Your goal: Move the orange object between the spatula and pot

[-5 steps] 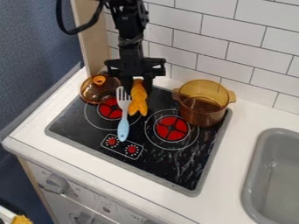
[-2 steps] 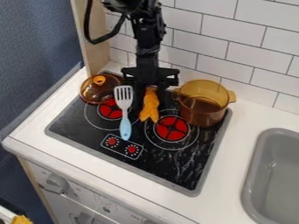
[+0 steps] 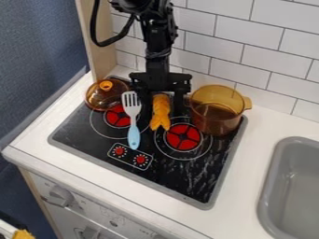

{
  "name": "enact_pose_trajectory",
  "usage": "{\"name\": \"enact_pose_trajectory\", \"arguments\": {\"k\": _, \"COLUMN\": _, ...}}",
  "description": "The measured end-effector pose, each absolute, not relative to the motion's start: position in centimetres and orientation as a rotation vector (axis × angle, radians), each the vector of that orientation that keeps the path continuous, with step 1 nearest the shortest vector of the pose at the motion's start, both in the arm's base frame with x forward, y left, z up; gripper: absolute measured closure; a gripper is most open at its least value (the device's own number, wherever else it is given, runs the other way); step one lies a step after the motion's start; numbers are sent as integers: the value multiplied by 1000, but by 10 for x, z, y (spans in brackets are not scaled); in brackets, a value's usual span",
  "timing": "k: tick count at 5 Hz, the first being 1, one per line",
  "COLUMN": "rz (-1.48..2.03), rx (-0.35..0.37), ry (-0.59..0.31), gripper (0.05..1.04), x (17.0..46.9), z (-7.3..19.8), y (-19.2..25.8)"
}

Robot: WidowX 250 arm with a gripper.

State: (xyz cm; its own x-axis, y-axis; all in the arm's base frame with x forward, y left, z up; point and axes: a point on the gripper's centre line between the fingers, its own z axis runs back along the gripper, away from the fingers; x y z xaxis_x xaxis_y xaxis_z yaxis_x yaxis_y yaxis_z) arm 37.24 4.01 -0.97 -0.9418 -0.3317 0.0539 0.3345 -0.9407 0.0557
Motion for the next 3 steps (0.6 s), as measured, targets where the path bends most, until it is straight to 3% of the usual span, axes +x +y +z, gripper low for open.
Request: {"name": "enact_pose_trajectory", "arguments": {"k": 3, "rz": -2795, "rx": 138, "ry": -48, "gripper": 84, "x": 372, "z": 66, "y": 46}}
